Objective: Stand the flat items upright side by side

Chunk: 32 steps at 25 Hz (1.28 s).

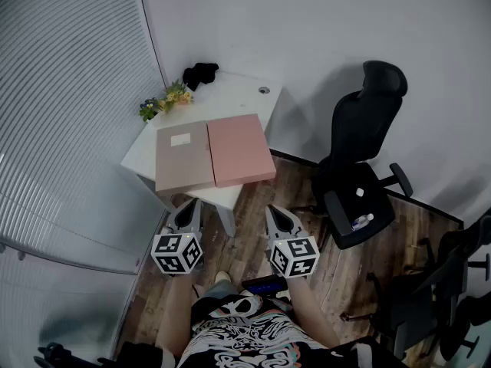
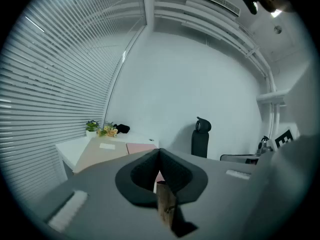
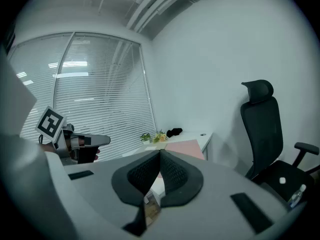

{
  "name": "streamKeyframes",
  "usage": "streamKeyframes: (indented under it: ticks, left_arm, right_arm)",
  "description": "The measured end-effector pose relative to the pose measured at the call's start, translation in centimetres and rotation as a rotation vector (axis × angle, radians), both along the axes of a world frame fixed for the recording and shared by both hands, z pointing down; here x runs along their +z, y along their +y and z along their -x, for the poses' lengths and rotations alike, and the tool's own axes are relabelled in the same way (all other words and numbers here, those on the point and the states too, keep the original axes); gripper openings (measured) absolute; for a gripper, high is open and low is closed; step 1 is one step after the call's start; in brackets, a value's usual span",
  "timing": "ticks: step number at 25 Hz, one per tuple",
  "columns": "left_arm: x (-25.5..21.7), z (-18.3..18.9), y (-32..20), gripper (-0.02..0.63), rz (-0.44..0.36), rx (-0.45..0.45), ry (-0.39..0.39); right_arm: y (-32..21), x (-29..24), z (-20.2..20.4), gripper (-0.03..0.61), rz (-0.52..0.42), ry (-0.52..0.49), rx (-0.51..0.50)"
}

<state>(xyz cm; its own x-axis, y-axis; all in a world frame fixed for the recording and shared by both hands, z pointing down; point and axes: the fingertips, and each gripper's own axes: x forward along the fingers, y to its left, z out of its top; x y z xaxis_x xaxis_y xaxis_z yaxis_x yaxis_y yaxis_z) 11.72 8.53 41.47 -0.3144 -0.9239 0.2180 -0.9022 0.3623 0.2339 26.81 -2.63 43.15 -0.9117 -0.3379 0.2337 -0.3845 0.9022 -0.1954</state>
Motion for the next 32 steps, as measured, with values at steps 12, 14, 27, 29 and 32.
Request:
streamKeyframes:
  ticks: [12,14,27,29,32]
  left_arm:
    - [0.3,-0.4,-0.1,0.004,-0.018,0.024,0.022]
    - [0.4,-0.9,-0.2,0.029,-0.018,0.041,0.026]
    - [4.7,-1.9,-3.3,0.175,0.172,0.187,-0.078]
    - [5.6,-1.7,-4.3,0.186,0.212,0.220,-0.095]
    - [6.9,-1.0,-6.0,0.192,0.261,0.266,-0.115]
  right_arm:
    - [-0.5,0.7,-1.3,0.002,0.092,-0.029,0.068]
    - [-1.0,1.0,-2.1,0.003,0.170,-0.071,0.099]
    - [-2.7,4.3,-2.5,0.181,0.467,-0.205,0.173]
    - [-3.6,5.2,-2.5,0.195,0.524,-0.230,0.215]
    - [-4.9,6.5,-1.9,0.204,0.563,-0.230,0.260]
